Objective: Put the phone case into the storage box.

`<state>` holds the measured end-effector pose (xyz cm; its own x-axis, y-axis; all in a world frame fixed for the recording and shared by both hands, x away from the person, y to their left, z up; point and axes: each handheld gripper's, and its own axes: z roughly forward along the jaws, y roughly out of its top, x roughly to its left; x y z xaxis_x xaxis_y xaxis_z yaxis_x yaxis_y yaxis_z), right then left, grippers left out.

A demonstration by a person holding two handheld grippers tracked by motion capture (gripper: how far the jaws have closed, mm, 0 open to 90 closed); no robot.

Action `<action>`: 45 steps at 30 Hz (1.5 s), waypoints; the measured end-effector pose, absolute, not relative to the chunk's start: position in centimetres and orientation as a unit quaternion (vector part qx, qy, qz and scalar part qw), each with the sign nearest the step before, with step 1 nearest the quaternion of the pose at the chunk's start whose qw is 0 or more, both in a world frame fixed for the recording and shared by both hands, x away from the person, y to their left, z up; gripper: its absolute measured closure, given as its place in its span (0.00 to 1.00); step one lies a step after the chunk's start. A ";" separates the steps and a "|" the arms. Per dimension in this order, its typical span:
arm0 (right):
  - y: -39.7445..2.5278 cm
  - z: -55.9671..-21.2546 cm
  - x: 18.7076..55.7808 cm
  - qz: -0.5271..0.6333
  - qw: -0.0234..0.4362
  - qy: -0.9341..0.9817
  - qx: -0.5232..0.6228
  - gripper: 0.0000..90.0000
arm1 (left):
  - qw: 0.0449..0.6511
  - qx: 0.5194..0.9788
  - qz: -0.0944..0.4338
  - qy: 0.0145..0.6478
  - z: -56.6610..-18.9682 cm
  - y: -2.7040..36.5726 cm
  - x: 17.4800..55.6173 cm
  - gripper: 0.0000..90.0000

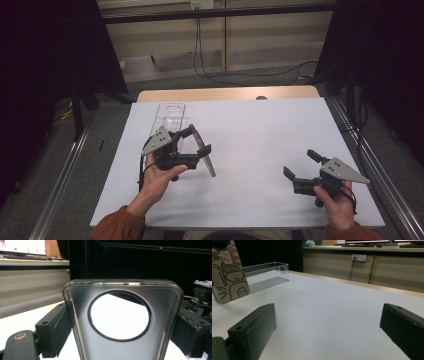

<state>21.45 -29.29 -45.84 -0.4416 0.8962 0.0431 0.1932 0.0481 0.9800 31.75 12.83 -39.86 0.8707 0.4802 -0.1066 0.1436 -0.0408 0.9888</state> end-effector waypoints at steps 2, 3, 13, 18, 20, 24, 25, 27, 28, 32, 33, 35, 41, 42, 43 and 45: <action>-29.7 -45.8 21.0 0.544 0.329 0.649 0.418 0.01 | 0.655 0.706 0.138 0.232 -39.9 12.9 31.8 0.14; -29.7 -45.8 21.0 0.544 0.329 0.649 0.418 0.01 | 0.655 0.706 0.138 0.232 -39.9 12.9 31.8 0.14; -31.0 -46.1 19.6 0.533 0.316 0.651 0.439 0.01 | 0.662 0.686 0.153 0.258 -39.5 13.6 31.9 0.14; -31.3 -46.3 19.3 0.528 0.321 0.646 0.448 0.00 | 0.657 0.688 0.169 0.260 -38.9 14.2 32.2 0.14; -31.4 -46.3 19.2 0.529 0.323 0.645 0.448 0.00 | 0.658 0.684 0.177 0.262 -38.7 14.4 32.2 0.14; -31.4 -46.3 19.5 0.525 0.332 0.647 0.442 0.00 | 0.651 0.684 0.184 0.272 -38.7 14.8 32.8 0.14; -31.4 -46.3 19.5 0.527 0.329 0.646 0.443 0.00 | 0.649 0.687 0.185 0.270 -38.6 15.0 32.9 0.14; -31.4 -46.3 19.5 0.528 0.329 0.645 0.444 0.00 | 0.652 0.682 0.187 0.273 -38.3 15.1 33.2 0.14; -31.4 -46.3 19.5 0.529 0.327 0.645 0.444 0.00 | 0.651 0.682 0.188 0.276 -38.2 15.2 33.3 0.14; -31.4 -46.3 19.5 0.530 0.327 0.645 0.442 0.00 | 0.650 0.677 0.196 0.284 -37.7 15.8 33.9 0.14; -31.4 -46.3 19.5 0.530 0.327 0.646 0.442 0.00 | 0.649 0.675 0.198 0.289 -37.6 16.0 34.0 0.14; -31.4 -46.3 19.5 0.530 0.326 0.648 0.438 0.00 | 0.647 0.674 0.203 0.292 -37.3 16.5 34.3 0.14; -31.3 -46.5 19.7 0.535 0.320 0.651 0.434 0.00 | 0.650 0.661 0.208 0.312 -36.6 17.8 35.7 0.14; -31.2 -46.5 19.7 0.534 0.323 0.649 0.434 0.00 | 0.645 0.666 0.214 0.307 -36.5 18.1 35.8 0.14; -31.2 -46.5 19.7 0.535 0.322 0.648 0.436 0.00 | 0.649 0.660 0.213 0.314 -36.4 18.1 35.9 0.14; -31.2 -46.6 19.8 0.534 0.323 0.650 0.434 0.00 | 0.643 0.662 0.221 0.315 -36.2 18.4 36.1 0.14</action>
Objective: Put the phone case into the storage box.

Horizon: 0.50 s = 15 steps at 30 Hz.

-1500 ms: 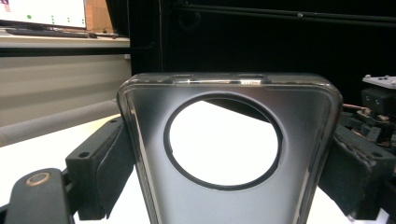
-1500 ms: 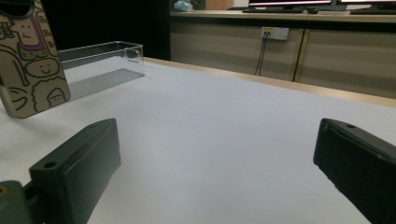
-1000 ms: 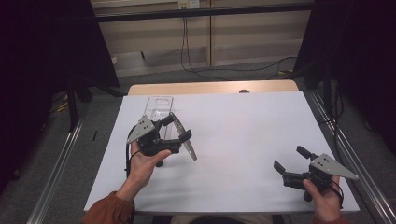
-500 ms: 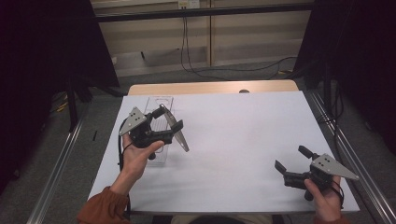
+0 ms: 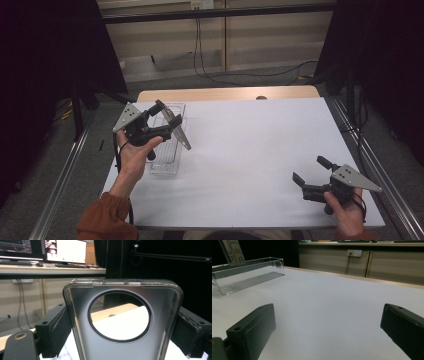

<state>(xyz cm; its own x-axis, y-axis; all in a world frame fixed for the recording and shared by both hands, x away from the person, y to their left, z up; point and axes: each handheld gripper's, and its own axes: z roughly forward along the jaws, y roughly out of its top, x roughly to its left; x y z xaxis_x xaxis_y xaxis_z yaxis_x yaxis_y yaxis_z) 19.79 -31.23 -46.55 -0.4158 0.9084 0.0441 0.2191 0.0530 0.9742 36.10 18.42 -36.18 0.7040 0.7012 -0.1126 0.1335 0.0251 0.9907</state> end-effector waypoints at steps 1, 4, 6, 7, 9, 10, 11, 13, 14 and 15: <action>-31.2 -46.6 19.8 0.533 0.323 0.650 0.435 0.00 | 0.644 0.660 0.223 0.317 -36.1 18.5 36.2 0.14; -31.2 -46.5 19.8 0.534 0.323 0.650 0.433 0.00 | 0.637 0.663 0.234 0.317 -36.0 18.9 36.7 0.14; -31.2 -46.5 19.8 0.534 0.322 0.652 0.431 0.00 | 0.638 0.657 0.236 0.324 -35.9 19.0 37.0 0.14; -31.2 -46.6 19.8 0.534 0.323 0.653 0.430 0.00 | 0.635 0.659 0.239 0.325 -35.8 19.1 37.2 0.14; -31.1 -46.6 19.8 0.533 0.324 0.652 0.432 0.00 | 0.632 0.658 0.241 0.331 -35.8 19.2 37.6 0.14; -31.2 -46.6 19.8 0.533 0.323 0.654 0.429 0.00 | 0.630 0.657 0.244 0.334 -35.8 19.3 37.8 0.14; -31.2 -46.6 19.8 0.533 0.323 0.654 0.429 0.00 | 0.628 0.659 0.244 0.334 -35.8 19.4 38.0 0.14; -31.2 -46.6 19.8 0.532 0.325 0.654 0.429 0.00 | 0.629 0.655 0.246 0.339 -35.8 19.5 38.3 0.14; -31.2 -46.6 19.8 0.531 0.324 0.655 0.429 0.00 | 0.629 0.653 0.246 0.342 -35.8 19.4 38.4 0.14; -31.2 -46.6 19.8 0.532 0.324 0.655 0.428 0.00 | 0.633 0.646 0.247 0.349 -35.9 19.4 38.6 0.14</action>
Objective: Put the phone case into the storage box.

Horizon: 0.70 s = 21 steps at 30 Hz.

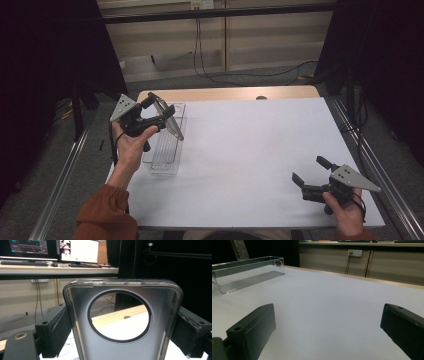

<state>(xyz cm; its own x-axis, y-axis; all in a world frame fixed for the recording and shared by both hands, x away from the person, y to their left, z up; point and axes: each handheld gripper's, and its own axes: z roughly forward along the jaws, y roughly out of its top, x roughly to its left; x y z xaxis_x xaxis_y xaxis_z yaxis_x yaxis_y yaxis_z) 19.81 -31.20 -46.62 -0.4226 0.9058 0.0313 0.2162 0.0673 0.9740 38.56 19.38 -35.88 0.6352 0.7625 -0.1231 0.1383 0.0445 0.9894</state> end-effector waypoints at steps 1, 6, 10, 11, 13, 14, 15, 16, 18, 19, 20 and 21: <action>-31.2 -46.6 19.8 0.531 0.323 0.655 0.428 0.00 | 0.633 0.645 0.248 0.349 -35.9 19.4 38.7 0.14; -31.2 -46.6 19.8 0.532 0.322 0.655 0.429 0.00 | 0.623 0.647 0.262 0.353 -35.9 19.7 39.4 0.14; -31.1 -46.6 19.8 0.533 0.325 0.653 0.430 0.00 | 0.616 0.648 0.269 0.357 -35.8 19.7 40.0 0.14; -31.1 -46.6 19.8 0.532 0.325 0.653 0.429 0.00 | 0.614 0.649 0.272 0.358 -35.8 19.7 40.2 0.14; -31.1 -46.6 19.8 0.532 0.325 0.652 0.430 0.00 | 0.615 0.644 0.276 0.362 -35.7 19.5 40.6 0.14; -31.1 -46.6 19.8 0.534 0.325 0.649 0.433 0.00 | 0.613 0.646 0.279 0.360 -35.7 19.6 40.7 0.14; -31.1 -46.6 19.7 0.532 0.325 0.652 0.431 0.00 | 0.613 0.642 0.281 0.365 -35.7 19.6 40.9 0.14; -31.1 -46.6 19.7 0.533 0.325 0.649 0.434 0.00 | 0.611 0.644 0.281 0.365 -35.7 19.7 41.0 0.14; -31.1 -46.6 19.7 0.531 0.325 0.652 0.432 0.00 | 0.607 0.644 0.286 0.368 -35.7 19.8 41.4 0.14; -31.1 -46.6 19.7 0.531 0.326 0.652 0.432 0.00 | 0.606 0.642 0.286 0.373 -35.8 19.7 41.5 0.14; -31.1 -46.6 19.7 0.531 0.327 0.652 0.432 0.00 | 0.603 0.643 0.288 0.375 -35.8 19.8 41.6 0.14; -31.1 -46.6 19.7 0.532 0.326 0.649 0.435 0.00 | 0.601 0.644 0.291 0.374 -35.9 19.8 41.7 0.14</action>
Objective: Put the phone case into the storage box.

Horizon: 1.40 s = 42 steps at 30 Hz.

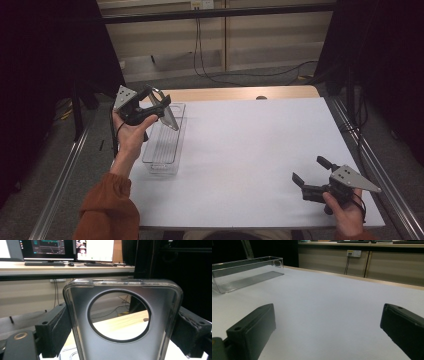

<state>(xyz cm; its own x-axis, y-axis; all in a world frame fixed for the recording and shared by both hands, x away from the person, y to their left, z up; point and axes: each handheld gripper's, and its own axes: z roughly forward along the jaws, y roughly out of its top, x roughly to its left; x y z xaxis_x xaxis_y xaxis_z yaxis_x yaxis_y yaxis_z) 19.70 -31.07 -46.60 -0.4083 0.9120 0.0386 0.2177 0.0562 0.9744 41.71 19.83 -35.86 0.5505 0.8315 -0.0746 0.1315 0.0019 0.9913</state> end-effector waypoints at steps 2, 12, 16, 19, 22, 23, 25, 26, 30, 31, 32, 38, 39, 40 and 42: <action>-31.1 -46.6 19.7 0.531 0.326 0.651 0.434 0.00 | 0.600 0.644 0.296 0.371 -35.9 19.8 41.8 0.14; -31.1 -46.6 19.7 0.533 0.331 0.649 0.430 0.00 | 0.589 0.638 0.307 0.388 -36.0 19.5 42.9 0.14; -31.1 -46.6 19.7 0.534 0.331 0.646 0.433 0.00 | 0.588 0.638 0.308 0.391 -36.2 19.4 43.5 0.14; -31.1 -46.6 19.6 0.533 0.331 0.648 0.432 0.00 | 0.581 0.640 0.314 0.392 -36.3 19.3 43.9 0.14; -31.1 -46.6 19.6 0.533 0.329 0.648 0.432 0.00 | 0.585 0.635 0.311 0.397 -36.5 19.0 44.2 0.14; -31.1 -46.6 19.6 0.535 0.329 0.648 0.431 0.00 | 0.582 0.638 0.314 0.395 -36.5 19.0 44.3 0.14; -31.1 -46.7 19.6 0.535 0.329 0.646 0.433 0.00 | 0.579 0.641 0.315 0.395 -36.6 18.9 44.5 0.14; -31.1 -46.7 19.6 0.535 0.330 0.646 0.434 0.00 | 0.577 0.642 0.317 0.394 -36.7 18.8 44.7 0.14; -31.1 -46.7 19.6 0.535 0.330 0.646 0.434 0.00 | 0.571 0.644 0.322 0.395 -36.7 18.5 45.1 0.14; -31.1 -46.7 19.6 0.534 0.330 0.646 0.435 0.00 | 0.569 0.646 0.323 0.392 -36.7 18.4 45.1 0.14; -31.1 -46.7 19.6 0.534 0.331 0.645 0.436 0.00 | 0.567 0.647 0.325 0.393 -36.7 18.3 45.2 0.14; -31.1 -46.7 19.5 0.535 0.329 0.644 0.437 0.00 | 0.564 0.642 0.324 0.406 -37.3 18.2 46.1 0.14; -31.1 -46.7 19.5 0.535 0.327 0.645 0.436 0.00 | 0.566 0.640 0.320 0.409 -37.5 18.0 46.3 0.14; -31.1 -46.7 19.5 0.535 0.327 0.645 0.436 0.00 | 0.561 0.646 0.324 0.404 -37.5 18.0 46.4 0.14; -31.1 -46.7 19.5 0.536 0.328 0.645 0.435 0.00 | 0.556 0.650 0.327 0.402 -37.7 17.6 46.6 0.14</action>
